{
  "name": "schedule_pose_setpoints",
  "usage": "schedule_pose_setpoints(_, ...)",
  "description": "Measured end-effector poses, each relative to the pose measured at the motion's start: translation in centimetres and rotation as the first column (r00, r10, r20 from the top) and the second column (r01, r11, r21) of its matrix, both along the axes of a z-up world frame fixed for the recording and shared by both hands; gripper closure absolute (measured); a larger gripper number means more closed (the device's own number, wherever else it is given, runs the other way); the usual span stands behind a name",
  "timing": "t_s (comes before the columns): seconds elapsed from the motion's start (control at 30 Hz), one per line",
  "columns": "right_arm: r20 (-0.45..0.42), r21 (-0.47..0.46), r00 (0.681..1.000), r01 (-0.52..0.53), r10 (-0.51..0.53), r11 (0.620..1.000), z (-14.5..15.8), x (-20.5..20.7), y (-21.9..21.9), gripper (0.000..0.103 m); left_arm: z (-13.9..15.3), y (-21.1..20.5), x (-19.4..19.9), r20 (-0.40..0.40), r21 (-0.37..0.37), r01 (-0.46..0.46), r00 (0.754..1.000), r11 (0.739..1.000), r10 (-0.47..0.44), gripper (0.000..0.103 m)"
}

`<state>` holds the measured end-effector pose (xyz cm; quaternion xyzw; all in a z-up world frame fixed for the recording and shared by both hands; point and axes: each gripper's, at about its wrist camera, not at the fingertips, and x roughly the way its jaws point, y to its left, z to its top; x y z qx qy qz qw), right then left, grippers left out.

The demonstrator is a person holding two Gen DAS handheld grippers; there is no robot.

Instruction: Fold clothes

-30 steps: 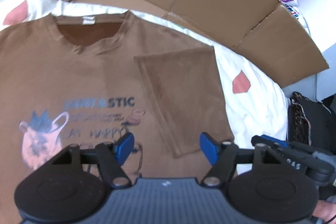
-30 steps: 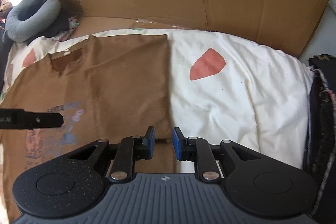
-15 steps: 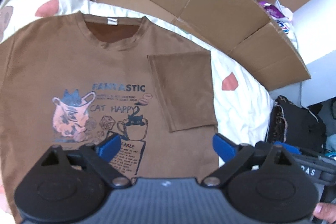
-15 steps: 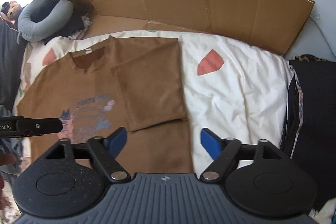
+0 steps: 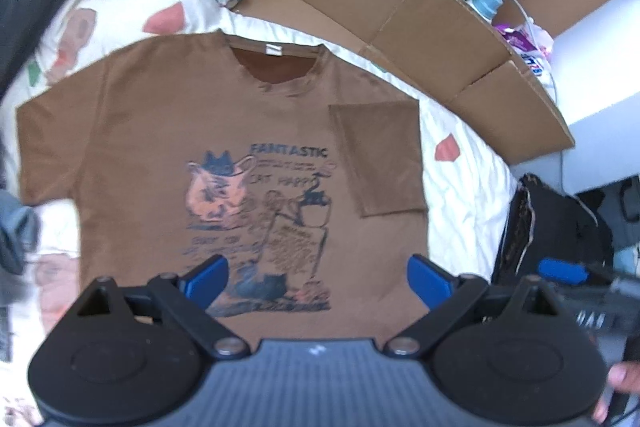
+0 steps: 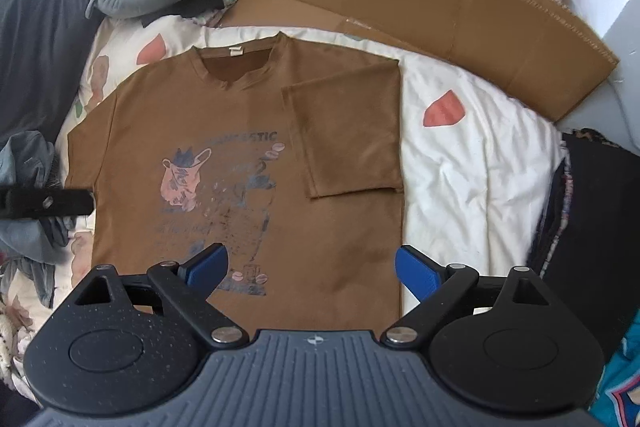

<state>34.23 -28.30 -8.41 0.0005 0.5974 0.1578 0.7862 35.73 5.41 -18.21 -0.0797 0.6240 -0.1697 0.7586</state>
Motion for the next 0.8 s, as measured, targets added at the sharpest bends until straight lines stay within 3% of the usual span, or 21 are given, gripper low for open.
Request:
schedule_pose_setpoints(0.23,0.002,-0.062,0.995,0.102,-0.103,0.993,3.5,-1.9,1.6,0.009,3.2,6.1,-1.1,-0.011,0.036,-0.002,1.000,0.999,0.002,0.005)
schedule_pose_setpoints(0.43,-0.022,-0.003,0.960,0.278,-0.278,0.961,6.6,-5.2,1.4,0.007,5.8,8.7,-1.8,-0.005,0.075,0.024,1.000,0.997,-0.024,0.005)
schedule_pose_setpoints(0.6,-0.041,0.013,0.963,0.266,-0.266,0.964,7.0,-7.3,1.9,0.006,6.3,8.5,-2.4,-0.008,0.076,0.021,1.000,0.997,-0.021,0.005)
schedule_pose_setpoints(0.8,-0.056,0.036,0.975,0.218,-0.216,0.975,6.7,-8.2,2.1,0.006,6.2,7.3,-3.8,-0.033,0.062,-0.068,0.997,0.996,0.070,0.005)
